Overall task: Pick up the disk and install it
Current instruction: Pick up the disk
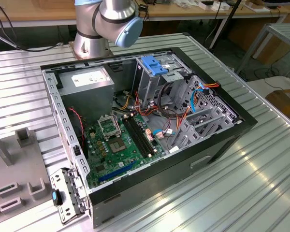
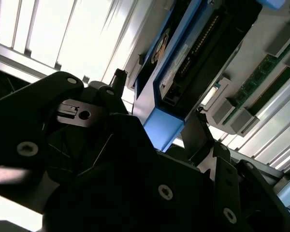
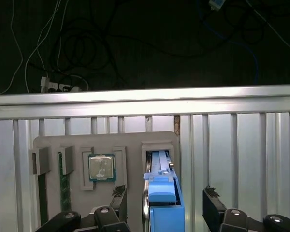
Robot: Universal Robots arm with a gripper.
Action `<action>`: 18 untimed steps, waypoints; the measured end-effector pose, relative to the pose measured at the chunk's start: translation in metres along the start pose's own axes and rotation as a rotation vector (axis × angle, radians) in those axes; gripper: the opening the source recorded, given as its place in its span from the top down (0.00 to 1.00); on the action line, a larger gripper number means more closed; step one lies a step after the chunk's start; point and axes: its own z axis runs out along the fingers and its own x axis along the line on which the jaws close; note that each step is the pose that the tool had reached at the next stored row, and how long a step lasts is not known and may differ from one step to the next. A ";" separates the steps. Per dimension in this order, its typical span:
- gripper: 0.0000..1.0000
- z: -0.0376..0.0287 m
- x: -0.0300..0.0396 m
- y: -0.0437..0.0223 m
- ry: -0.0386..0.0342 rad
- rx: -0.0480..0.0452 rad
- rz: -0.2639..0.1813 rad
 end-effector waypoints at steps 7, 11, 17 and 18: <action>0.36 0.0007 0.0000 0.0036 0.0001 0.0000 0.001; 0.43 0.0010 0.0000 0.0036 0.0002 -0.0004 0.009; 0.43 0.0000 0.0001 0.0036 0.0005 -0.0014 0.023; 0.43 -0.0007 0.0001 0.0036 0.0005 -0.0014 0.023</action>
